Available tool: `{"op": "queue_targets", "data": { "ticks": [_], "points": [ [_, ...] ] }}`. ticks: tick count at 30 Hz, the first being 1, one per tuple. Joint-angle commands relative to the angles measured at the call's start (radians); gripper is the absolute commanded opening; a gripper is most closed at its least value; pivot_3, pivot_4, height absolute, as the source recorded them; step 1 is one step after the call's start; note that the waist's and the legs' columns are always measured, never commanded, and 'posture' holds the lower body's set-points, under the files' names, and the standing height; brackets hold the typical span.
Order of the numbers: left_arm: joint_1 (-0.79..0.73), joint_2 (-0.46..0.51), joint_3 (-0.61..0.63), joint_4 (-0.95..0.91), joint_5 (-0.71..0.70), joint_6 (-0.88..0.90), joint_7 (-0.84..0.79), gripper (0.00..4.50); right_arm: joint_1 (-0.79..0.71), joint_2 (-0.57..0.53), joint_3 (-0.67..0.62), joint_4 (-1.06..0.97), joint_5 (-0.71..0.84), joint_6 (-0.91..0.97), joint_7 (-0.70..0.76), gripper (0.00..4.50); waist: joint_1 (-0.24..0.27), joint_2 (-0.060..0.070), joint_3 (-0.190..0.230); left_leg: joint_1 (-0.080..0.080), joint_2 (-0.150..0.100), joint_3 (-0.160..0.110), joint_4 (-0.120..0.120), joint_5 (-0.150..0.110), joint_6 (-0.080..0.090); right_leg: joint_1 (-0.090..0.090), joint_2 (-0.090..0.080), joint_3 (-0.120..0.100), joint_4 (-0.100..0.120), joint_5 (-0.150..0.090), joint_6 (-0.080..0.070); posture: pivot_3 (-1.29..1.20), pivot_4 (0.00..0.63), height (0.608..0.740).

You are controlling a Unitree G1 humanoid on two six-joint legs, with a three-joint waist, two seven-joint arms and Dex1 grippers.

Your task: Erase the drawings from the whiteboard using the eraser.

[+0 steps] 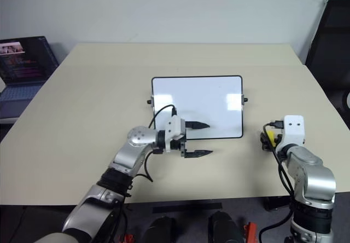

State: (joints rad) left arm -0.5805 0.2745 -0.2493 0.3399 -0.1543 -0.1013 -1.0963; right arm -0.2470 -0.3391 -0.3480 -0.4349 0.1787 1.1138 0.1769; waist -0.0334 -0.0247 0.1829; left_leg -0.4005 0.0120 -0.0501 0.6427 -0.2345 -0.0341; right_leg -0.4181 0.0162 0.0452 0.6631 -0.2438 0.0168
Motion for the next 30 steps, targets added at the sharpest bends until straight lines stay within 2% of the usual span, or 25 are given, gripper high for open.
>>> {"op": "queue_targets", "data": {
  "ticks": [1, 3, 8, 13, 18, 23, 30],
  "points": [
    [0.02, 0.009, 0.043, -0.054, -0.006, -0.008, 0.06, 4.5, 0.02, 0.009, -0.045, -0.11, 0.023, -0.032, -0.006, 4.48, 0.0, 0.0, 0.0, 0.0, 0.0, 0.0, 0.0, 0.0, 0.0, 0.0, 0.0, 0.0, 0.0, 0.0, 0.0, 0.0, 0.15, 0.74],
    [0.04, 0.007, 0.063, -0.067, 0.001, 0.002, 0.116, 4.5, 0.058, 0.015, -0.046, -0.156, 0.03, -0.069, 0.003, 4.48, 0.002, 0.0, 0.0, 0.0, 0.0, 0.0, 0.0, 0.0, 0.0, 0.0, 0.0, -0.001, 0.0, 0.0, 0.0, 0.0, 0.15, 0.74],
    [0.167, -0.024, 0.125, -0.191, 0.021, 0.073, 0.339, 4.5, 0.241, 0.011, 0.005, -0.227, -0.005, -0.314, 0.046, 4.48, 0.002, 0.0, 0.0, 0.0, 0.0, 0.0, 0.0, 0.0, 0.0, 0.0, -0.001, 0.0, 0.0, 0.0, 0.0, 0.0, 0.15, 0.74],
    [0.338, -0.118, 0.191, -0.34, 0.058, 0.2, 0.625, 4.5, 0.42, 0.072, 0.046, -0.208, -0.033, -0.591, 0.055, 4.48, 0.002, 0.0, 0.0, 0.002, 0.001, -0.001, 0.001, 0.0, 0.0, 0.003, -0.002, 0.0, 0.0, 0.0, 0.001, 0.0, 0.15, 0.74],
    [0.495, -0.197, 0.196, -0.485, 0.122, 0.229, 0.822, 4.5, 0.548, 0.138, 0.102, -0.213, -0.053, -0.8, 0.053, 4.48, 0.001, 0.001, -0.001, 0.006, 0.002, -0.001, 0.001, 0.0, 0.0, 0.006, -0.002, 0.0, 0.0, 0.0, 0.001, 0.0, 0.15, 0.74],
    [0.58, -0.224, 0.192, -0.533, 0.155, 0.222, 0.912, 4.5, 0.582, 0.176, 0.138, -0.192, -0.065, -0.878, 0.031, 4.48, 0.002, 0.001, -0.001, 0.008, 0.002, -0.001, 0.001, 0.0, 0.0, 0.008, -0.003, 0.0, -0.001, -0.004, -0.006, 0.0, 0.15, 0.74],
    [0.599, -0.23, 0.139, -0.56, 0.152, 0.245, 0.911, 4.5, 0.589, 0.158, 0.16, -0.204, -0.083, -0.862, 0.028, 4.48, 0.004, 0.001, -0.001, 0.007, 0.001, -0.001, 0.0, 0.0, -0.001, 0.008, -0.003, 0.0, -0.003, -0.005, -0.006, 0.0, 0.15, 0.74]
  ]
}}
